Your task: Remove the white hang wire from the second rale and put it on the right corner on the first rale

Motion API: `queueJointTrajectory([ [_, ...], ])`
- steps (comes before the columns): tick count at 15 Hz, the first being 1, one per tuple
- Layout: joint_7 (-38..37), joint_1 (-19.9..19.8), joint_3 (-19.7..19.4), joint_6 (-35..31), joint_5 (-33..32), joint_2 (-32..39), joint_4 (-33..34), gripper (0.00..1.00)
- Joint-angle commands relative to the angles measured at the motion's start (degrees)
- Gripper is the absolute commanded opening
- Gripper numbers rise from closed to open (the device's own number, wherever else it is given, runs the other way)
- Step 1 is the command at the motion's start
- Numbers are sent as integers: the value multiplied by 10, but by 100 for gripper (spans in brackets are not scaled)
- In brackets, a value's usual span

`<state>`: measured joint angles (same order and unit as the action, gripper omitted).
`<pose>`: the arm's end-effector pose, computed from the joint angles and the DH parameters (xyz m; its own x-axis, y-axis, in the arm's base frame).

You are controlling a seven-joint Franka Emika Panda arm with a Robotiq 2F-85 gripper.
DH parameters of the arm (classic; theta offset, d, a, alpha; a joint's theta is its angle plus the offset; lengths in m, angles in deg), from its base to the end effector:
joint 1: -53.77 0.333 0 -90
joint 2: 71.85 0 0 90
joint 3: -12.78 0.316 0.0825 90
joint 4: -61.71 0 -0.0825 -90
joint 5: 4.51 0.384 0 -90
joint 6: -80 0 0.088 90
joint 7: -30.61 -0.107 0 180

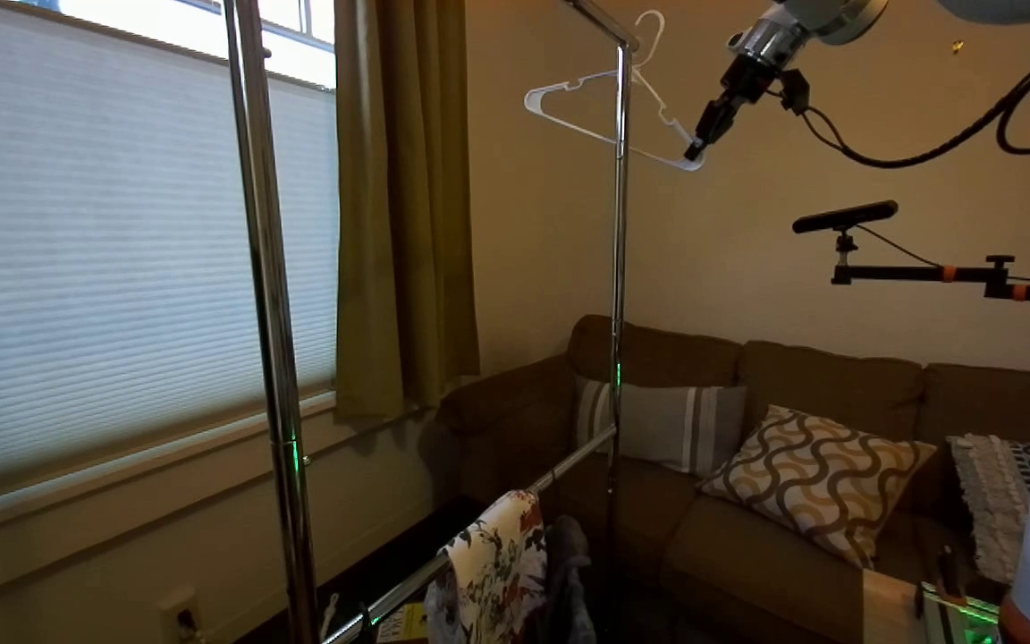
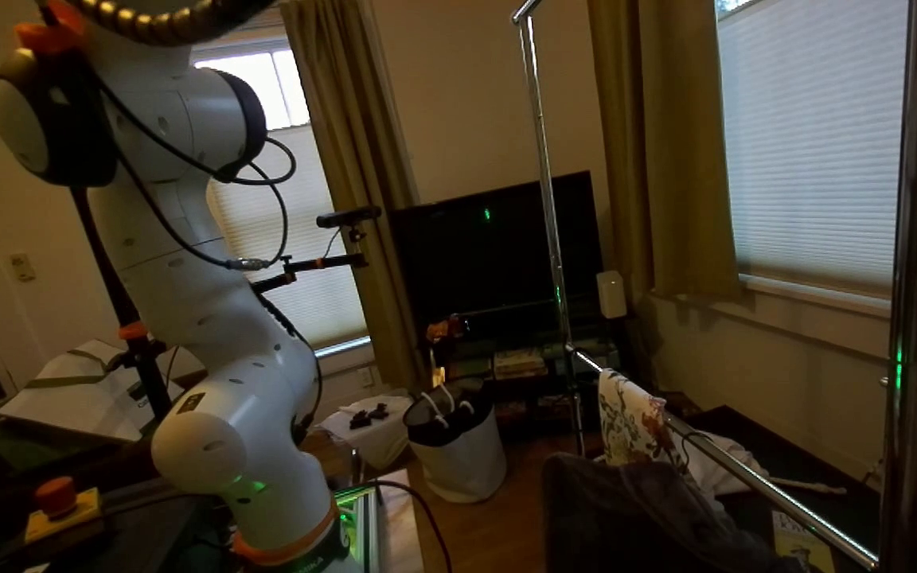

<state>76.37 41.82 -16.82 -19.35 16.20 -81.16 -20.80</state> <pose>0.3795 -0.3379 0.7871 0.8119 0.0672 0.5799 0.0812 -0.9967 0.0017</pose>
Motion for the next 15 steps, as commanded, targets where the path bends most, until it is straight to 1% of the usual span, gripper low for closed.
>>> queueJointTrajectory([
  [1, 15, -25, 0, 57, -4, 47, 78, 2],
  [7, 11, -67, 12, 117, -11, 109, 182, 2],
  [11, 12, -93, 30, 151, -24, 138, 233, 2],
  [12, 15, -99, 35, 158, -27, 144, 241, 33],
  [13, 15, -105, 40, 164, -31, 149, 251, 33],
  [14, 16, -111, 44, 169, -33, 153, 257, 40],
  [15, 17, -95, 26, 170, -34, 153, 258, 47],
])
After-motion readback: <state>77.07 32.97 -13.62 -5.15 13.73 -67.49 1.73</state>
